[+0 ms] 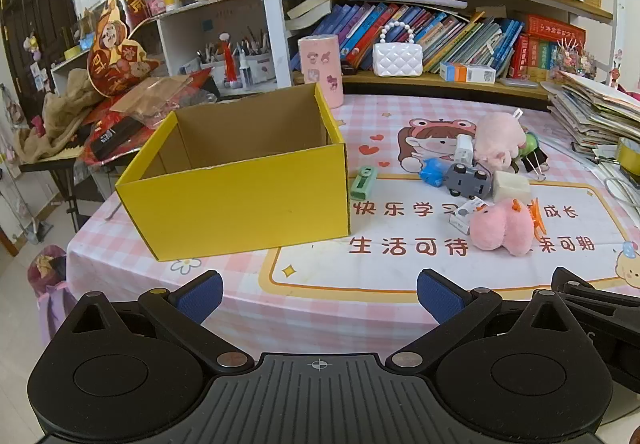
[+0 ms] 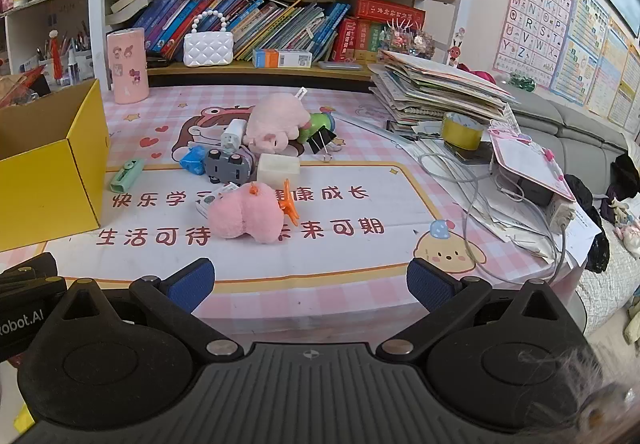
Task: Organize objects
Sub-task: 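Move both tools toward the toys on the mat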
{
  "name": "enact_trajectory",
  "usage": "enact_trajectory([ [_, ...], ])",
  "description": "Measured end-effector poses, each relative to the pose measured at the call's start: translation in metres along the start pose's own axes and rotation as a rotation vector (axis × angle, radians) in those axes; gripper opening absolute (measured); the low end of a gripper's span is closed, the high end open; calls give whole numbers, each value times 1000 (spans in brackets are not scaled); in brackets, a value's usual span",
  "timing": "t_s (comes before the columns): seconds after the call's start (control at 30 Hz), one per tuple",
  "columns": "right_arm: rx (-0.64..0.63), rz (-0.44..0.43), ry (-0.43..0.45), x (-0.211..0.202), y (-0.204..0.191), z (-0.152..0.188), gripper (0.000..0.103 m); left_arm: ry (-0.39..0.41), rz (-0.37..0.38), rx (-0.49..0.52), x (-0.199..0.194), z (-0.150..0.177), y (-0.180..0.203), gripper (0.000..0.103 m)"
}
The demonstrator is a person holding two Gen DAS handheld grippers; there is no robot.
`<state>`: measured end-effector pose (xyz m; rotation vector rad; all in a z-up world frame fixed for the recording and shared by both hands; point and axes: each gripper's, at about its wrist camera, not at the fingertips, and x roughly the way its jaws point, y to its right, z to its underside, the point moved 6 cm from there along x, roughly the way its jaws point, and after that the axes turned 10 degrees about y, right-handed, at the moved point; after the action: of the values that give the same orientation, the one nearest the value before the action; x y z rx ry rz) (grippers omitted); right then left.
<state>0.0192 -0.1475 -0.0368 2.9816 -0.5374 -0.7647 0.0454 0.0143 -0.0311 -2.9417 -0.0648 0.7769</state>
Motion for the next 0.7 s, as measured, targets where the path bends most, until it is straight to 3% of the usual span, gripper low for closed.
enact_trajectory([
  [0.7,-6,1,-12,5,-7,0,103,-17,1,-6,9,-1,-2,103],
])
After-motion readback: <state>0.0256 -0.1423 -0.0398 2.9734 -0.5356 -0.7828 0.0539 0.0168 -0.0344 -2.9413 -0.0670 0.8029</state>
